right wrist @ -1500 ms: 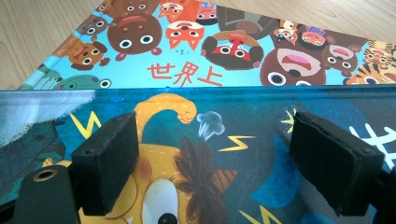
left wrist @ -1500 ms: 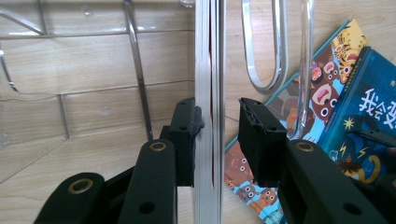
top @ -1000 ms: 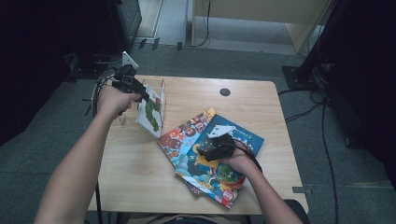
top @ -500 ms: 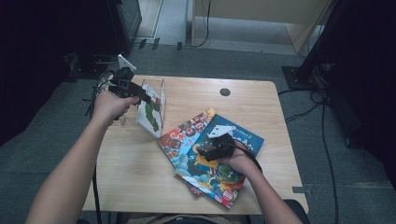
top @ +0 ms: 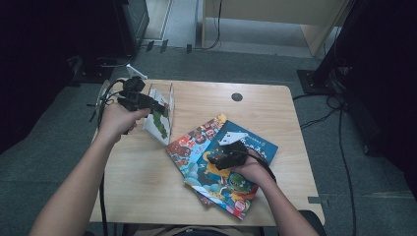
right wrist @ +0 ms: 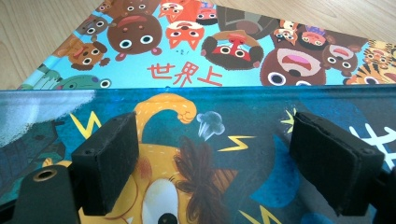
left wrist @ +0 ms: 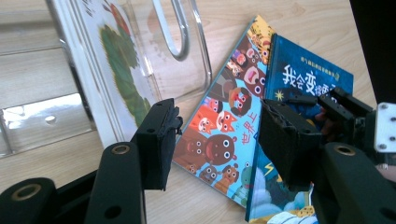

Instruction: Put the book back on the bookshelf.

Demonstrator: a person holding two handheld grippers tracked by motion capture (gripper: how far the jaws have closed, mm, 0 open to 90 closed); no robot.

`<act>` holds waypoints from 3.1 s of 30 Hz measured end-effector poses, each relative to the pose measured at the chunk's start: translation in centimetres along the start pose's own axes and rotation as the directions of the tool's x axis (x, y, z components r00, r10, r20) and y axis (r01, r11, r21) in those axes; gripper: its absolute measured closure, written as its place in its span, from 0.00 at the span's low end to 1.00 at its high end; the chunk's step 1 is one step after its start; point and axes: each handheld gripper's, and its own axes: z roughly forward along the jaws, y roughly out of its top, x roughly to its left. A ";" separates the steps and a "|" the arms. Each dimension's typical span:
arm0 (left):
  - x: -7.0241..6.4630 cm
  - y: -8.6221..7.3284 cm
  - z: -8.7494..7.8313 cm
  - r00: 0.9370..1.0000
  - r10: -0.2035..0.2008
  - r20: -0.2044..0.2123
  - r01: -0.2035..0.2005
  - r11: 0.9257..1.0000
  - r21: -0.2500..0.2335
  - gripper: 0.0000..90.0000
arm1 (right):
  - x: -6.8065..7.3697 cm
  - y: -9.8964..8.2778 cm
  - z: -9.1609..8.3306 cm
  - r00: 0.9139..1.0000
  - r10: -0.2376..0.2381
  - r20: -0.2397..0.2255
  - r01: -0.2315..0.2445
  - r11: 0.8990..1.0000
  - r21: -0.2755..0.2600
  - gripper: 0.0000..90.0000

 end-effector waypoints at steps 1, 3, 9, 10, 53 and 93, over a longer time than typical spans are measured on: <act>-0.1 -0.1 0.1 1.000 -0.003 -0.004 0.003 1.000 -0.001 0.52 | 0.0 0.0 0.0 1.000 0.000 0.000 0.000 1.000 0.000 0.17; -0.1 -0.5 0.4 1.000 0.003 0.002 -0.003 1.000 -0.007 0.52 | 0.0 0.0 0.0 1.000 0.001 0.000 -0.001 1.000 -0.001 0.17; -0.3 -1.5 1.3 0.999 0.032 0.022 -0.031 0.999 -0.020 0.50 | 0.0 0.0 0.0 1.000 0.001 0.000 -0.001 1.000 0.000 0.17; -0.4 -1.6 1.4 0.999 0.033 0.027 -0.033 0.999 -0.024 0.50 | 0.0 0.0 0.0 1.000 0.001 0.000 -0.001 1.000 -0.001 0.17; -1.0 -6.6 6.1 0.974 0.201 0.102 -0.192 0.977 -0.090 0.29 | 0.0 0.0 0.0 1.000 0.002 0.000 -0.002 1.000 0.002 0.17; -0.5 -10.1 9.4 0.961 0.228 0.157 -0.215 0.972 -0.095 0.49 | -1.4 -0.5 -1.7 0.997 0.046 0.055 -0.044 0.998 -0.038 0.52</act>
